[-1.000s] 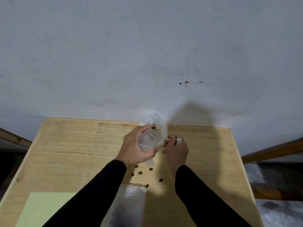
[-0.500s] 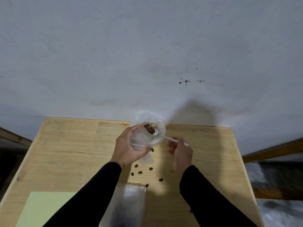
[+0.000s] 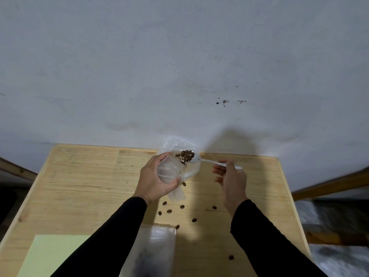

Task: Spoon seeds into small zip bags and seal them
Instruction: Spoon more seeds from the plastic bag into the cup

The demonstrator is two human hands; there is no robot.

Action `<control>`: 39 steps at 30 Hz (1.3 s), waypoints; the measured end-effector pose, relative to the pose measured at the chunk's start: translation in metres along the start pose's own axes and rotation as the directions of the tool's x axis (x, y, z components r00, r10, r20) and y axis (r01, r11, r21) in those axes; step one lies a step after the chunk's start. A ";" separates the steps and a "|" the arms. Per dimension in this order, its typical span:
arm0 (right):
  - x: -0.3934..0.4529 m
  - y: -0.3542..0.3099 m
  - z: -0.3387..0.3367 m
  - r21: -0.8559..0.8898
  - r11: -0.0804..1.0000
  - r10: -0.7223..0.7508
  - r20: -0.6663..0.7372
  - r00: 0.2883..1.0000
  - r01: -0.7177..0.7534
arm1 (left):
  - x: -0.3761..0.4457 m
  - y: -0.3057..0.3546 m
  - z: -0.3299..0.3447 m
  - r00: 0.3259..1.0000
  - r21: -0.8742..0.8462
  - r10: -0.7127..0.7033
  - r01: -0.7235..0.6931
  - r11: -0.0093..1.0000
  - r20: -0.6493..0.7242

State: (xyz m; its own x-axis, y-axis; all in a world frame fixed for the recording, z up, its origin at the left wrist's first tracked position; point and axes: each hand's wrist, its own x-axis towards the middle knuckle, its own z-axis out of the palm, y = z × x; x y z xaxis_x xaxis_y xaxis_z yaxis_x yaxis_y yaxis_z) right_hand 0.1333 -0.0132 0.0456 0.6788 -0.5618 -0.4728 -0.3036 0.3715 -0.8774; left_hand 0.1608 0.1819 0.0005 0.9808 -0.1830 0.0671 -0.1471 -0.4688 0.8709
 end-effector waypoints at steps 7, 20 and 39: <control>-0.015 -0.019 0.008 -0.147 0.953 -0.230 0.223 0.947 0.266 | 0.001 0.002 0.002 1.000 -0.003 -0.020 0.020 1.000 -0.018; -0.016 0.004 0.018 -0.448 0.894 -0.008 -0.026 1.000 -0.004 | -0.004 0.007 0.000 0.997 0.005 0.074 -0.074 0.997 0.021; 0.007 0.044 0.037 0.175 0.940 0.316 -0.123 0.941 -0.293 | -0.017 0.009 -0.008 0.988 0.047 0.149 -0.151 0.987 0.036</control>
State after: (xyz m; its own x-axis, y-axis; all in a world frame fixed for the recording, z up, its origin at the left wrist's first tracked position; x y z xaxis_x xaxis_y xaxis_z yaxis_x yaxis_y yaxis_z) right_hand 0.1500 0.0266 0.0070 0.4607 -0.5020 -0.7320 -0.3674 0.6429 -0.6721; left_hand 0.1434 0.1879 0.0108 0.9428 -0.2814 0.1789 -0.2990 -0.4762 0.8269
